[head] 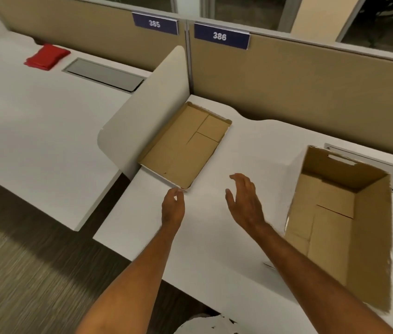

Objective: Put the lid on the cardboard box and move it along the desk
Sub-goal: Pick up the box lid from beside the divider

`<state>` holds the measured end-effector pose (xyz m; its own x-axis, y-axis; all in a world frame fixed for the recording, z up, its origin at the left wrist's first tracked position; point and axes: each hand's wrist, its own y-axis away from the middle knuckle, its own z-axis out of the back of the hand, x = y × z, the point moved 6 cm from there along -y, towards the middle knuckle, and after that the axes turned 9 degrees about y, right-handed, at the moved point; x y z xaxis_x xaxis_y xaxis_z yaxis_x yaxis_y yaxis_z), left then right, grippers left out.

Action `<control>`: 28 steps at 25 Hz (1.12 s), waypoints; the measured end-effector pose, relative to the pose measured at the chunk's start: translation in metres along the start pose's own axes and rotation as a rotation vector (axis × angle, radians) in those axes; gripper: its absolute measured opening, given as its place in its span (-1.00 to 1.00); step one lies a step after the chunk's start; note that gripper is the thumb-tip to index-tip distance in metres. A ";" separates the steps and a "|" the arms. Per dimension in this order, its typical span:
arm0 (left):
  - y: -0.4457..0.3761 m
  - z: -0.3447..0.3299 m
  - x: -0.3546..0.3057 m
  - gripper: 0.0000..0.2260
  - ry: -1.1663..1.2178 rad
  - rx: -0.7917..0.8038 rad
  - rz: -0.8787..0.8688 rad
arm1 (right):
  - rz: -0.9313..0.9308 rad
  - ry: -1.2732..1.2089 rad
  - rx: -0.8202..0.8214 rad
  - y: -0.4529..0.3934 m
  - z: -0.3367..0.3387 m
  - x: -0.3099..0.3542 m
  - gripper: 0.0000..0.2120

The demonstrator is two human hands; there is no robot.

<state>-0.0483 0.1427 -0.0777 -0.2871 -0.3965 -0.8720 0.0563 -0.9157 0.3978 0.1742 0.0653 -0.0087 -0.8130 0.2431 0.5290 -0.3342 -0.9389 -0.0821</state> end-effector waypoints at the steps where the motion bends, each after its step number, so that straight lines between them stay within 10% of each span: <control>1: -0.009 0.006 0.001 -0.64 0.002 -0.013 0.017 | 0.005 -0.010 0.048 -0.006 -0.014 0.006 -0.60; 12: -0.113 0.020 0.011 -0.61 0.261 -0.172 0.318 | -0.057 -0.129 0.419 -0.082 -0.141 0.031 -0.48; 28: -0.123 0.007 0.004 -0.62 0.564 -0.349 0.382 | -0.175 -0.269 0.426 -0.108 -0.152 0.021 -0.55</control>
<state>-0.0634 0.2541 -0.1280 0.3397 -0.5770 -0.7428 0.3790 -0.6388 0.6696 0.1207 0.2085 -0.1176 -0.5929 0.3863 0.7066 -0.1853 -0.9193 0.3472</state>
